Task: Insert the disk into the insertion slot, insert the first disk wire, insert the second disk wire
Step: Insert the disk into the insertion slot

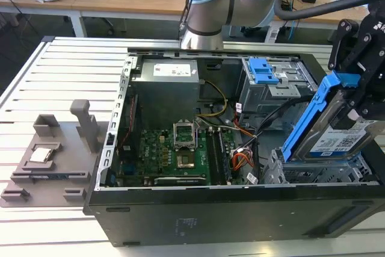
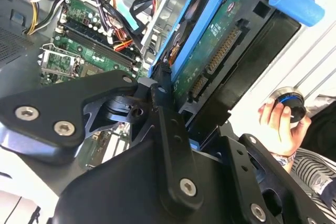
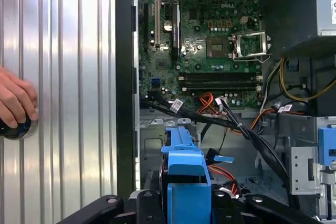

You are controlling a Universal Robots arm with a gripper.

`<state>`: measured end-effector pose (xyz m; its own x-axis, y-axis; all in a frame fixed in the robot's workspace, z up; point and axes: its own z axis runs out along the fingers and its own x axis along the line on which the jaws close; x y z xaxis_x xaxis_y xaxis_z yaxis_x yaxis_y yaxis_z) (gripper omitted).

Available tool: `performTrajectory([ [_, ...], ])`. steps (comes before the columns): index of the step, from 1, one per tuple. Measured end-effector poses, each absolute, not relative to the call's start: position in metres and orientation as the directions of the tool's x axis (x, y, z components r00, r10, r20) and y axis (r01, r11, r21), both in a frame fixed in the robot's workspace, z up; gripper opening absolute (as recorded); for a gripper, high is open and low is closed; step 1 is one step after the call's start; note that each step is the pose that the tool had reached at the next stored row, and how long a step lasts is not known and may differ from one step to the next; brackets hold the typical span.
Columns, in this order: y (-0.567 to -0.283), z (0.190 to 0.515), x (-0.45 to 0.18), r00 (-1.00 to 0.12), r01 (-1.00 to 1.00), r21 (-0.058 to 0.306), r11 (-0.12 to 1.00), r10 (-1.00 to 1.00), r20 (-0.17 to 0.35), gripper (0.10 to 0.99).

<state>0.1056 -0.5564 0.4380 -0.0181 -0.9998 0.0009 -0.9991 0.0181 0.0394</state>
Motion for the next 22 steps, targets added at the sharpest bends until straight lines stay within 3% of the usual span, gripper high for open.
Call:
performTrajectory([
  [22, -0.545, 0.406, 0.107, -0.018, -0.999, 0.04, 0.018, -1.0, 0.001, 0.357],
])
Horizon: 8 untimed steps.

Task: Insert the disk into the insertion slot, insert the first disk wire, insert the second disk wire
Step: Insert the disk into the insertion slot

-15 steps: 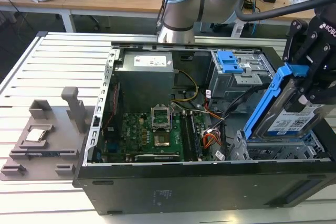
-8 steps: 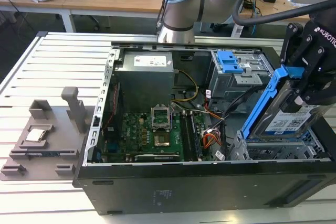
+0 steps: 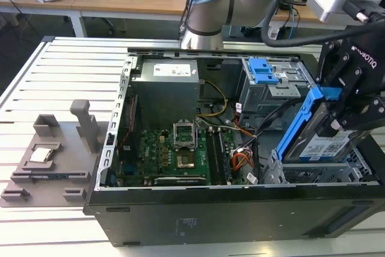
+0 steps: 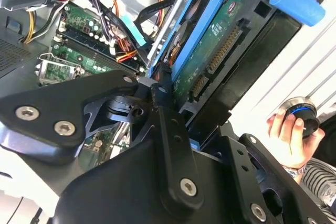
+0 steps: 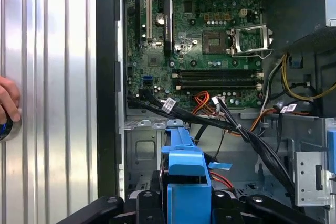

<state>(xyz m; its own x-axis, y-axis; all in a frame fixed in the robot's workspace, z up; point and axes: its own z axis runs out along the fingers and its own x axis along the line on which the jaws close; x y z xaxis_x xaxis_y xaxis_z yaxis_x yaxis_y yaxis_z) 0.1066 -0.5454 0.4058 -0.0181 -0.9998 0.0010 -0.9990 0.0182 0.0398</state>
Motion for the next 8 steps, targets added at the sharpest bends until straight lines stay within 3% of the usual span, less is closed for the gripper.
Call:
performTrajectory([
  [8, -0.545, 0.39, 0.107, -0.018, -0.999, 0.04, 0.018, -1.0, 0.001, 0.357],
])
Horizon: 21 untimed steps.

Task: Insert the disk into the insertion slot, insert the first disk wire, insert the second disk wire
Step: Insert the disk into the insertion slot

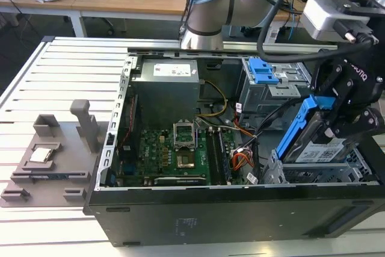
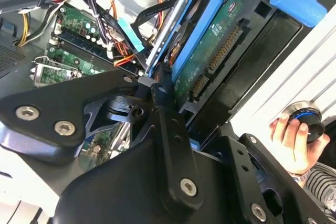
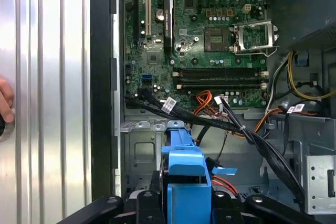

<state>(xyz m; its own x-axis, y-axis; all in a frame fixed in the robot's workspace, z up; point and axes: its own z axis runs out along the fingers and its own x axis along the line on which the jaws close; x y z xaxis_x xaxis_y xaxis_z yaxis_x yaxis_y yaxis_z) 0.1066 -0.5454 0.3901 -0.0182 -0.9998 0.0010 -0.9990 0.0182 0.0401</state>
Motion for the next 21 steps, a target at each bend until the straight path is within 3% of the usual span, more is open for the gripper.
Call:
performTrajectory([
  [13, -0.5453, 0.3822, 0.1067, -0.018, -0.999, 0.04, 0.018, -1.0, 0.001, 0.357],
  [15, -0.5453, 0.3821, 0.1067, -0.018, -0.999, 0.04, 0.018, -1.0, 0.001, 0.369],
  [16, -0.5454, 0.3822, 0.1067, -0.018, -0.999, 0.04, 0.018, -1.0, 0.001, 0.431],
  [21, -0.5454, 0.3822, 0.1067, -0.018, -0.999, 0.04, 0.018, -1.0, 0.001, 0.412],
])
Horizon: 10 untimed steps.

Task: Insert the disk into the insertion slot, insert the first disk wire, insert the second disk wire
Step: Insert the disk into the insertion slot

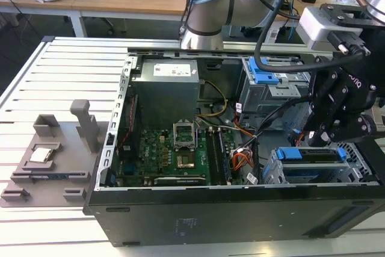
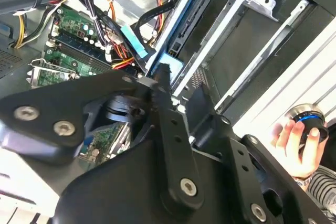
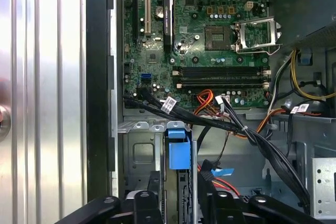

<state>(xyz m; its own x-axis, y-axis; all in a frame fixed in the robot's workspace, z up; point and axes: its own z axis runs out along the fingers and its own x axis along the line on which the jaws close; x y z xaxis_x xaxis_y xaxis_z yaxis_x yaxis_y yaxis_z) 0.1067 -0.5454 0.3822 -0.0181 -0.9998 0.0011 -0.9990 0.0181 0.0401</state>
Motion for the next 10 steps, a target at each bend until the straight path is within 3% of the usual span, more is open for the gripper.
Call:
performTrajectory([
  [1, -0.5454, 0.3821, 0.1067, -0.018, -0.999, 0.04, 0.018, -1.0, 0.001, 0.286],
  [2, -0.5454, 0.3822, 0.1067, -0.018, -0.999, 0.04, 0.018, -1.0, 0.001, 0.286],
  [3, -0.5454, 0.3821, 0.1067, -0.018, -0.999, 0.04, 0.018, -1.0, 0.001, 0.169],
  [4, -0.5454, 0.3821, 0.1067, -0.018, -0.999, 0.04, 0.018, -1.0, 0.001, 0.106],
  [10, -0.5454, 0.382, 0.1067, -0.018, -0.999, 0.04, 0.018, -1.0, 0.001, 0.106],
])
